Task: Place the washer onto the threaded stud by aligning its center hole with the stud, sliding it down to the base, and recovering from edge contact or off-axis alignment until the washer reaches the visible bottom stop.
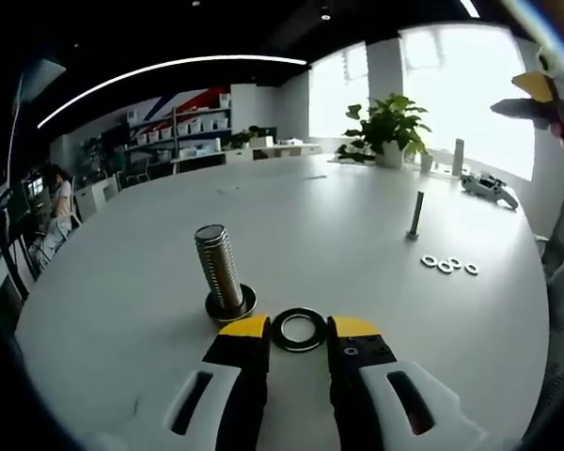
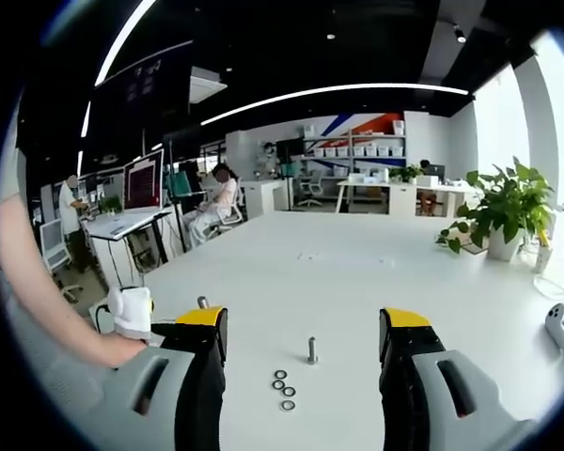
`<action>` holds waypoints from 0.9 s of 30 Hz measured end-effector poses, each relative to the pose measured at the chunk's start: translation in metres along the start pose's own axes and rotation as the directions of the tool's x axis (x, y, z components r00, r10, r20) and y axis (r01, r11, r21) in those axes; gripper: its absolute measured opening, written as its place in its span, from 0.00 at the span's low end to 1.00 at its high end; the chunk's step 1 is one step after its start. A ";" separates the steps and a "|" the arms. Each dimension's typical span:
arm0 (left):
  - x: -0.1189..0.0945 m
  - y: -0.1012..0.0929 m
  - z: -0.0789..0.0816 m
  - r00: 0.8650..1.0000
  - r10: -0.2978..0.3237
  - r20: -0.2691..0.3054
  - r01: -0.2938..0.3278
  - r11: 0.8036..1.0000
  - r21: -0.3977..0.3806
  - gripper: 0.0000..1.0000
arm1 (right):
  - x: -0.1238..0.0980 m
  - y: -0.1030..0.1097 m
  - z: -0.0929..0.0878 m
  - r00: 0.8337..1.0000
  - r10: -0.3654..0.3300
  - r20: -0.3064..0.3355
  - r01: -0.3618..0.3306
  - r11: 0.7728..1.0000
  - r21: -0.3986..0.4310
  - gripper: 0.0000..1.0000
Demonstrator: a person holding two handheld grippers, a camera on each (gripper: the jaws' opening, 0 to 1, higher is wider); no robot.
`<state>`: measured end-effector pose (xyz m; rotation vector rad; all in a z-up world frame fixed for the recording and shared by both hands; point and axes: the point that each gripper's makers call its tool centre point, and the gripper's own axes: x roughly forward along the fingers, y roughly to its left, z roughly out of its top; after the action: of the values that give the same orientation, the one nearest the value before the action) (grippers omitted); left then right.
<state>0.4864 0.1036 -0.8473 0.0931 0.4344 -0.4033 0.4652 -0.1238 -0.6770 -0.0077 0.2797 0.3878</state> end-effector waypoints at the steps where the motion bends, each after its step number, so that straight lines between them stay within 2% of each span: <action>1: 0.000 0.001 0.000 1.000 -0.001 0.004 0.001 1.000 -0.002 0.23 | 0.000 0.000 0.000 1.000 0.000 0.001 0.000 1.000 0.000 0.68; 13: 0.003 0.004 -0.001 1.000 0.012 0.023 -0.012 1.000 -0.007 0.22 | 0.000 0.002 -0.001 1.000 0.000 -0.005 0.000 1.000 -0.007 0.67; 27: 0.004 0.006 -0.002 1.000 0.012 -0.001 -0.012 0.999 -0.045 0.22 | -0.001 0.001 0.000 1.000 -0.011 -0.006 0.011 1.000 -0.004 0.67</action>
<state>0.4911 0.1076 -0.8507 0.0519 0.4431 -0.3815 0.4636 -0.1237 -0.6768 -0.0145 0.2843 0.3775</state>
